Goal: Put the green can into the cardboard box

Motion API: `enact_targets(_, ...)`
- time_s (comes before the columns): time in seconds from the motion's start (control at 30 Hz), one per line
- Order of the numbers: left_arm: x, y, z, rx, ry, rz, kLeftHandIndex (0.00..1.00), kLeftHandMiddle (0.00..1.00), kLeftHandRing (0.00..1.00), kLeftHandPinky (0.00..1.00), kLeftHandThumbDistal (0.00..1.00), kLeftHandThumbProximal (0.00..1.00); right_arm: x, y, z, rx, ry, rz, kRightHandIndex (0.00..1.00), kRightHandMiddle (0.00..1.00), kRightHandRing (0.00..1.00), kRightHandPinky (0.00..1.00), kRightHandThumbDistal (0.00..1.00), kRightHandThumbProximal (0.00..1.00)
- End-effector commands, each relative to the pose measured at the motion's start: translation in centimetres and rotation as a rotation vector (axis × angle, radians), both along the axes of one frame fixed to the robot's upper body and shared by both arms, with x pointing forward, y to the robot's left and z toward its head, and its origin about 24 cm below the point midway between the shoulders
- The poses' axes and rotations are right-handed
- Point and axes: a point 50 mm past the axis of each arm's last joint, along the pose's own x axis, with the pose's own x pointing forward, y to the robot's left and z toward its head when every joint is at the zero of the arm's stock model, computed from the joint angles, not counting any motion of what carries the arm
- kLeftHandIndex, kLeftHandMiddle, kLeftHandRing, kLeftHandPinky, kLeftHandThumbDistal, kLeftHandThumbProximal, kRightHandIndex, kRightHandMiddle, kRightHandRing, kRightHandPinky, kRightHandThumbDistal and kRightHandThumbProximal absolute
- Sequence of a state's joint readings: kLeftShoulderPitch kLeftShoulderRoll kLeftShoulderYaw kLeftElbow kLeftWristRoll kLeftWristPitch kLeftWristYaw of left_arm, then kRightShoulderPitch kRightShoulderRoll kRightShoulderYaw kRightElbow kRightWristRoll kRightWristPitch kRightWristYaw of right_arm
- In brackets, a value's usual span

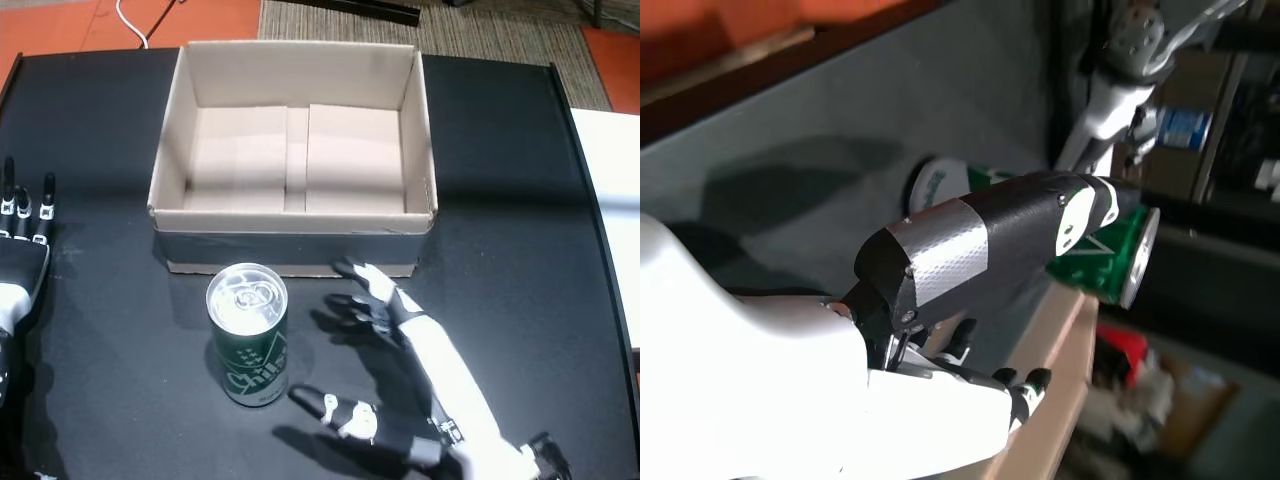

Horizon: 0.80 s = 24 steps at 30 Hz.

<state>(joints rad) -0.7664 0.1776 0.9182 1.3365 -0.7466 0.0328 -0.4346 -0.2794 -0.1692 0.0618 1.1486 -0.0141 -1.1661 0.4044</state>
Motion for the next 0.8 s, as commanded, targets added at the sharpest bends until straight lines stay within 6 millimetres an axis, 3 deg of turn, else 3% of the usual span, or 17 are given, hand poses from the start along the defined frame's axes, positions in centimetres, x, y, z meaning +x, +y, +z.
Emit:
enact_targets(0.0,-0.8,-0.2,-1.3,-0.003,0.065,0.002,0.61,0.30,0.60,0.85,0.57,0.92,0.6,0.3,0.0,0.019,0.039,0.031,0.77,0.86,0.91,0.98,1.00,0.60)
enact_targets(0.33,-0.8,-0.3,-1.3,-0.014,0.062,0.006,0.59,0.28,0.59,0.86,0.56,0.89,2.9,1.8,0.8,0.053,0.112,0.140,0.78,0.85,0.90,0.99,1.00,0.61)
enact_targets(0.77,-0.8,-0.6,-1.3,-0.014,0.066,0.003,0.58,0.28,0.60,0.84,0.59,0.89,4.5,3.4,0.9,0.098,0.233,0.219,0.77,0.84,0.90,1.00,1.00,0.61)
